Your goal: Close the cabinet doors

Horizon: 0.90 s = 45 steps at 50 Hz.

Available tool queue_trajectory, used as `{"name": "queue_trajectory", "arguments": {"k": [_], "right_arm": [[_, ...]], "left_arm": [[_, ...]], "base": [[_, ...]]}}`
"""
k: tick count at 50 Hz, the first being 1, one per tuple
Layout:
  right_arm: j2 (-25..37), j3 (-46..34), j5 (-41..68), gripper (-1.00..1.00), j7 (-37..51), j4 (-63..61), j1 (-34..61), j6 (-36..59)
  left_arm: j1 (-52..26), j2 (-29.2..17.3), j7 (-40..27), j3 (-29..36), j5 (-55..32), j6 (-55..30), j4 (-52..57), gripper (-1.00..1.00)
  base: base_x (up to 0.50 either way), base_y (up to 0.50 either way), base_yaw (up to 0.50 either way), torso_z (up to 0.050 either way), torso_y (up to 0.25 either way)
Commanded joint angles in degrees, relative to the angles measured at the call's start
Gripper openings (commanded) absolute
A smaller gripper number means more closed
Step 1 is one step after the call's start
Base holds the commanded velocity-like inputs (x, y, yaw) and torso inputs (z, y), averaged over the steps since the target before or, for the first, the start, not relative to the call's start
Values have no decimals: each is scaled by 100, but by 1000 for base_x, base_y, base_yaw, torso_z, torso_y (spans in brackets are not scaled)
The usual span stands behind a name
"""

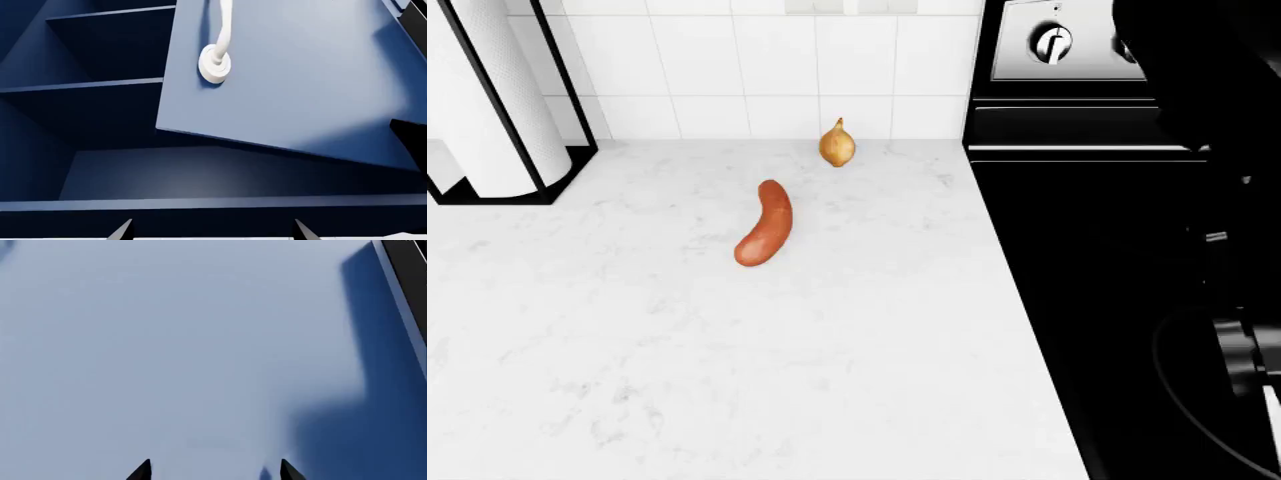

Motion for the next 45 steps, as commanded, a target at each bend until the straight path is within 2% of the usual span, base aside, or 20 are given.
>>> {"name": "queue_trajectory", "arguments": {"k": [1,45], "right_arm": [[-264,-1232,1147,100,-438,659,-614,3305],[-261,-1951,595,100,-675,1593,-746,3266]], "left_arm": [[172,-54,4,25,115,157,-45,100],[268,13,21,49,161,137,-83,100]], "base": [[11,0,4,0,0],[1,0,1,0,0]]}}
